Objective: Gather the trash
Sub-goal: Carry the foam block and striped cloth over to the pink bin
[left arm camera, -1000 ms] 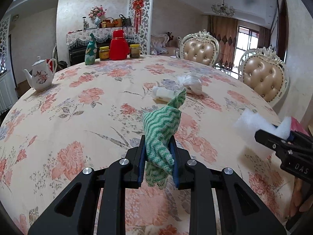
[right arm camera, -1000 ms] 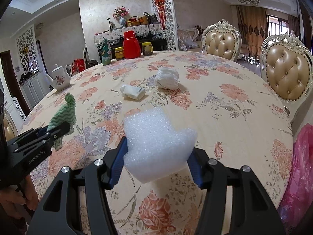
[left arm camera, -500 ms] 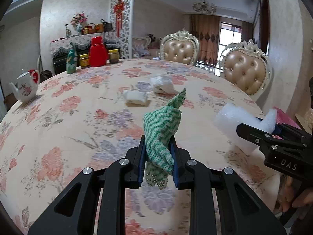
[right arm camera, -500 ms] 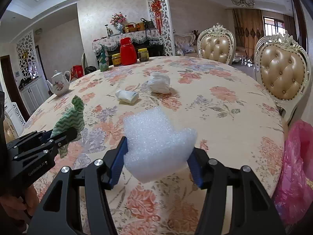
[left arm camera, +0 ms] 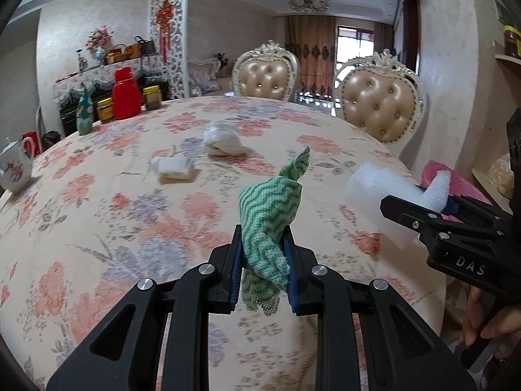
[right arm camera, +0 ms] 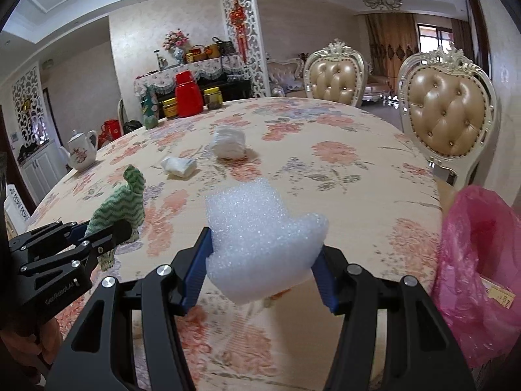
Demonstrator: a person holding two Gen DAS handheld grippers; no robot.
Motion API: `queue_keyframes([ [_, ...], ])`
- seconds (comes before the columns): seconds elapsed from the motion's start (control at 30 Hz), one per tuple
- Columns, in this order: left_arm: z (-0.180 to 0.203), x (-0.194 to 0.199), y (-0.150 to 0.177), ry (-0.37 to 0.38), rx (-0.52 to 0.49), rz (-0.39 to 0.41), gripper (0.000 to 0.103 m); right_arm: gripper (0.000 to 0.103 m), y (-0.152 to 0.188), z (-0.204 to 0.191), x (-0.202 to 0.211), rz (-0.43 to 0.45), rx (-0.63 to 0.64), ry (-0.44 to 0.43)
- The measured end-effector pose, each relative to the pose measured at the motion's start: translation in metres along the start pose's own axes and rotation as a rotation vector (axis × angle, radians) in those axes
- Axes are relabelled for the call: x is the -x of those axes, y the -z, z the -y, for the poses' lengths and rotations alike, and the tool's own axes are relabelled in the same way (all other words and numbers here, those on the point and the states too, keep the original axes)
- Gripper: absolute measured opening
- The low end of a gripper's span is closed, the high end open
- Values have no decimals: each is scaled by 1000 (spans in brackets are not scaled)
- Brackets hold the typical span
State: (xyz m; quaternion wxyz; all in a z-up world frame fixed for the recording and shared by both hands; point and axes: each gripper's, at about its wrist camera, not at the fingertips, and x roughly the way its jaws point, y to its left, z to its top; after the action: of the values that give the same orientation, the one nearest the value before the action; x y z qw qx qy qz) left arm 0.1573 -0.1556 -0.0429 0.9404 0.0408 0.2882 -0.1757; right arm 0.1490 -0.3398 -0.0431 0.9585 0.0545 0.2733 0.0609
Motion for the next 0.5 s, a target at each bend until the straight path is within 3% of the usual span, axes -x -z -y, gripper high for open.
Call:
queue_keyframes([
  [0.5, 72, -24, -24, 166, -113, 9, 23, 56, 4, 75, 37, 56, -88, 163],
])
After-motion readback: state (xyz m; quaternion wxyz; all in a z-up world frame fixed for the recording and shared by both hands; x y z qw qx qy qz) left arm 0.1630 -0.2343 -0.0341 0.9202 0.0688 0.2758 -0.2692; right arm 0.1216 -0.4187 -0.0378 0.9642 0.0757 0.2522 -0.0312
